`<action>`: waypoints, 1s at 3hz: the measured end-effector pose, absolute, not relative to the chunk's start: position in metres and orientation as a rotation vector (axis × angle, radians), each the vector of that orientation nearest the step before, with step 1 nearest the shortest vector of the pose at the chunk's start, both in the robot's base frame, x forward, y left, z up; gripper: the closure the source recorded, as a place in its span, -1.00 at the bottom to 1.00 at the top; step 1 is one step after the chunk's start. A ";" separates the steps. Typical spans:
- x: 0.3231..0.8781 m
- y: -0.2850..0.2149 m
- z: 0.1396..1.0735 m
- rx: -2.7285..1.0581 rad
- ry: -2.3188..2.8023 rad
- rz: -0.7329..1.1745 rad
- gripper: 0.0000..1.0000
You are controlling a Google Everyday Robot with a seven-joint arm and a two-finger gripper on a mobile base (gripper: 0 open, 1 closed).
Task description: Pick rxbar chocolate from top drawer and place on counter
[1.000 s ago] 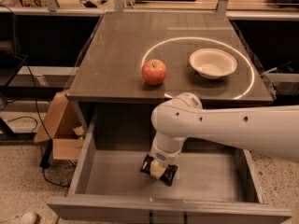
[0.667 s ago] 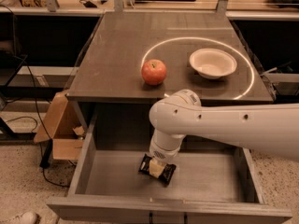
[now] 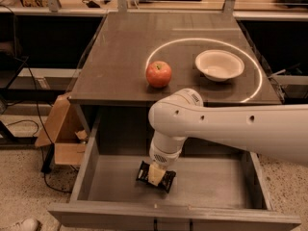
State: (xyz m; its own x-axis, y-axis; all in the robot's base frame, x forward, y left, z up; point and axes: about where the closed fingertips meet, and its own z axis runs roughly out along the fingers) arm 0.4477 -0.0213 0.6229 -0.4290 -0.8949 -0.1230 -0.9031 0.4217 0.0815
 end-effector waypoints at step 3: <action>0.466 -0.017 0.739 -1.759 2.510 0.172 1.00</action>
Offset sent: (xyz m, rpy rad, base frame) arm 0.0257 0.0103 0.1362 0.0015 -0.0434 0.1078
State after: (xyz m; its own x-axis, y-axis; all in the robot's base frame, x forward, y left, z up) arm 0.4657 -0.0171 0.7388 -0.3419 -0.9317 -0.1225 -0.9397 0.3382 0.0503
